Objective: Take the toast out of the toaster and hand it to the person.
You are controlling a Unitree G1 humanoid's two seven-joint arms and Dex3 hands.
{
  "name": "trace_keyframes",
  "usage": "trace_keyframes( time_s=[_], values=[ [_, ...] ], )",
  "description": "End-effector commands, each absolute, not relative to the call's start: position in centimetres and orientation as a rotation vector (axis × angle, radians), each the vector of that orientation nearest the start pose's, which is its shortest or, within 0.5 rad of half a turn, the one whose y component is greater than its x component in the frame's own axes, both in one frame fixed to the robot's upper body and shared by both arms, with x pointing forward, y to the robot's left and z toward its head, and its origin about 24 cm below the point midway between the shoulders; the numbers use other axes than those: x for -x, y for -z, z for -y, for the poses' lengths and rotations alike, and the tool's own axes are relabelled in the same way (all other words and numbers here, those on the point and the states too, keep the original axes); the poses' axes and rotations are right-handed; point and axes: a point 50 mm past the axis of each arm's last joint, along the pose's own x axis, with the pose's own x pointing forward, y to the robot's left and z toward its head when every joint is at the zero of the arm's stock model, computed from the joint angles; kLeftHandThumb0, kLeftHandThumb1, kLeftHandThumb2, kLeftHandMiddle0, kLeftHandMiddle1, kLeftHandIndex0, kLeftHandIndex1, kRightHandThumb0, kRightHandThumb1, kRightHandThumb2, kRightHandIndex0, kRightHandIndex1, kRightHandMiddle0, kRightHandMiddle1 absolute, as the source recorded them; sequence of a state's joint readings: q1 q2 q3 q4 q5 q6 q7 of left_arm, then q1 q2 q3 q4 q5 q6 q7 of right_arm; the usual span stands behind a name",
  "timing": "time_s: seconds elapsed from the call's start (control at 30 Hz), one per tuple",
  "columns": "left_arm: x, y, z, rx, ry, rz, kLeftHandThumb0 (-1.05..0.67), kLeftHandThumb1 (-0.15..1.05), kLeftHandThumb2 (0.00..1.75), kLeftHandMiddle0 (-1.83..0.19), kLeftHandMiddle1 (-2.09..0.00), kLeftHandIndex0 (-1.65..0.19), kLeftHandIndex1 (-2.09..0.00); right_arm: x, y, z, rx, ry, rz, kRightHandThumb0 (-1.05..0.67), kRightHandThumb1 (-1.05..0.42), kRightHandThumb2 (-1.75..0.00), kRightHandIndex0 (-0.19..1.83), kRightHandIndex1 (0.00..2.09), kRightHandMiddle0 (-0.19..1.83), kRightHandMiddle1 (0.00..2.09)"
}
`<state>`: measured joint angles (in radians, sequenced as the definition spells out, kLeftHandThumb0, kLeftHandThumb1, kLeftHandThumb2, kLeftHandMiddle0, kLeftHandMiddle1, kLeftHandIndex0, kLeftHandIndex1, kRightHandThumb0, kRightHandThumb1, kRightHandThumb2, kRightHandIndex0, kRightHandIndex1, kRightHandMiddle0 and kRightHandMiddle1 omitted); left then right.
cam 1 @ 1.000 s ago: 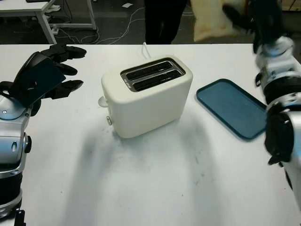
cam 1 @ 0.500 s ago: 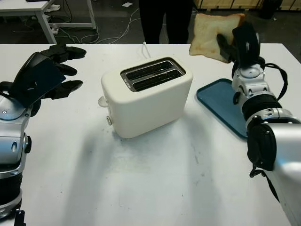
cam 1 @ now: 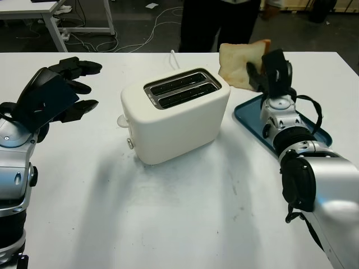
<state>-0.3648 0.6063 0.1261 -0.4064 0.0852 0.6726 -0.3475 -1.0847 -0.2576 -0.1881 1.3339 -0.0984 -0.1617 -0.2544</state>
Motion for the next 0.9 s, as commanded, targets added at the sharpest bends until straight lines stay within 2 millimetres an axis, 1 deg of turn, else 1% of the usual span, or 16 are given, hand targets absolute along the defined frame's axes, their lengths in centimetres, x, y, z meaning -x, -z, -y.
trace_keyframes(
  time_s=[0.0, 0.03, 0.17, 0.33, 0.5, 0.63, 0.7, 0.83, 0.87],
  values=[
    [-28.17, -20.61, -22.94, -0.635, 0.071, 0.055, 0.09, 0.92, 0.32, -0.16, -1.01, -0.35, -0.4, -40.99, -12.39, 19.35, 0.209, 0.301, -0.069, -0.27, -0.92, -0.41, 0.82, 1.75, 0.53, 1.74],
    [-28.16, -20.61, -22.95, -0.636, 0.069, 0.053, 0.09, 0.92, 0.32, -0.16, -1.01, -0.35, -0.4, -41.0, -12.42, 19.34, 0.209, 0.299, -0.067, -0.27, -0.92, -0.41, 0.8, 1.75, 0.51, 1.75],
    [-28.11, -20.54, -23.02, -0.638, 0.063, 0.051, 0.1, 0.92, 0.33, -0.15, -1.01, -0.35, -0.39, -41.05, -12.76, 19.45, 0.209, 0.289, -0.045, -0.28, -0.92, -0.43, 0.84, 1.75, 0.57, 1.75],
    [-28.11, -20.57, -22.93, -0.636, 0.065, 0.051, 0.09, 0.92, 0.32, -0.16, -1.01, -0.36, -0.39, -41.08, -12.92, 19.74, 0.153, 0.308, -0.047, -0.24, -0.92, -0.4, 0.81, 1.75, 0.56, 1.75],
    [-28.13, -20.55, -22.97, -0.638, 0.068, 0.052, 0.1, 0.92, 0.32, -0.16, -1.01, -0.36, -0.39, -41.12, -13.19, 19.83, 0.155, 0.316, -0.038, -0.25, -0.92, -0.39, 0.79, 1.75, 0.57, 1.75],
    [-28.08, -20.64, -22.93, -0.651, 0.067, 0.053, 0.09, 0.92, 0.31, -0.17, -1.01, -0.37, -0.38, -41.12, -13.22, 19.93, 0.154, 0.318, -0.039, -0.26, -0.92, -0.4, 0.78, 1.75, 0.55, 1.75],
    [-28.06, -20.64, -22.98, -0.651, 0.068, 0.053, 0.09, 0.92, 0.31, -0.17, -1.0, -0.37, -0.38, -41.12, -13.21, 19.99, 0.15, 0.318, -0.04, -0.25, -0.92, -0.4, 0.74, 1.75, 0.51, 1.75],
    [-28.07, -20.61, -23.02, -0.641, 0.067, 0.058, 0.09, 0.92, 0.31, -0.18, -1.0, -0.37, -0.37, -41.12, -13.28, 19.98, 0.153, 0.316, -0.032, -0.26, -0.92, -0.4, 0.75, 1.75, 0.49, 1.75],
    [-28.08, -20.61, -23.04, -0.634, 0.069, 0.06, 0.09, 0.92, 0.31, -0.18, -1.0, -0.37, -0.37, -41.15, -13.35, 19.93, 0.156, 0.318, -0.031, -0.28, -0.92, -0.4, 0.79, 1.75, 0.54, 1.75]
  ],
)
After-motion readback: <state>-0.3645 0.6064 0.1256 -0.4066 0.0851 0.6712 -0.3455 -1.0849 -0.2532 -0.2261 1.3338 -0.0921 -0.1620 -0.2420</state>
